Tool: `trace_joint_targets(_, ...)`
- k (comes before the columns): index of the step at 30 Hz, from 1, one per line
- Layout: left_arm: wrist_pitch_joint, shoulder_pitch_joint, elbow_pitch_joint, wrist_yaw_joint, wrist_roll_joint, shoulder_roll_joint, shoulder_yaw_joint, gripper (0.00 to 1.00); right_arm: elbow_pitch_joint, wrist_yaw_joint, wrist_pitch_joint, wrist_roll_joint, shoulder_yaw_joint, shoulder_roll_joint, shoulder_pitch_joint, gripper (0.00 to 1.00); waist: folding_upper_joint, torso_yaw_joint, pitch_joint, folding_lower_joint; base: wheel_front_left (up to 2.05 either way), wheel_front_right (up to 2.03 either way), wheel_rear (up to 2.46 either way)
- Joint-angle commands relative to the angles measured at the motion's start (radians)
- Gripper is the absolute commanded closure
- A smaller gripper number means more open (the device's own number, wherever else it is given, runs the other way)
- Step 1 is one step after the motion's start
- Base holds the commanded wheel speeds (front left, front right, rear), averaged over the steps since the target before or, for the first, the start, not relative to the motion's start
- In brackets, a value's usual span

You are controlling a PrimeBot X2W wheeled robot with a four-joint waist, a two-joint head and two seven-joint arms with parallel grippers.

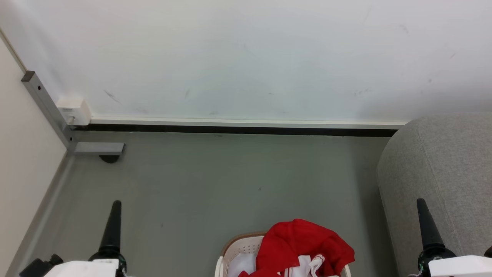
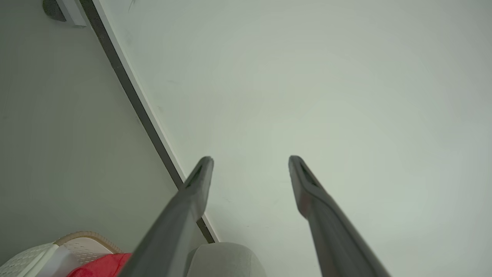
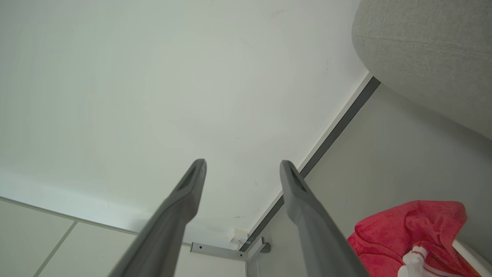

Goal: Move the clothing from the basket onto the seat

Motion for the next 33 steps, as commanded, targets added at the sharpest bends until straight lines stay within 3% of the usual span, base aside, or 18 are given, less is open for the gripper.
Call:
trace_joint_targets(1, -0.009, -0.007, -0.024, -0.001, 0.051, 0.007, 0.004, 0.0, -0.023, 0.0, -0.01, -0.04, 0.005, -0.013, -0.019, 0.0, 0.0, 0.0, 0.0, 0.0, 0.0, 0.0, 0.0)
trace_joint_targets(8, -0.036, 0.0, -0.058, 0.012, 0.219, 0.008, -0.006, 0.0, -0.034, -0.001, -0.037, -0.212, 0.032, -0.025, -0.016, 0.0, 0.0, 0.002, 0.0, 0.0, 0.0, 0.0, 0.0)
trace_joint_targets(21, -0.082, 0.018, -0.085, 0.076, 0.565, 0.022, -0.065, 0.0, -0.046, -0.001, -0.083, -0.497, 0.019, -0.011, -0.012, 0.0, 0.0, 0.004, -0.003, 0.0, 0.0, 0.0, 0.0)
trace_joint_targets(33, -0.119, 0.016, -0.09, 0.141, 0.717, 0.056, -0.128, 0.0, -0.045, -0.001, -0.12, -0.662, 0.047, -0.011, -0.013, 0.0, 0.0, 0.004, -0.005, 0.0, 0.0, 0.0, 0.0)
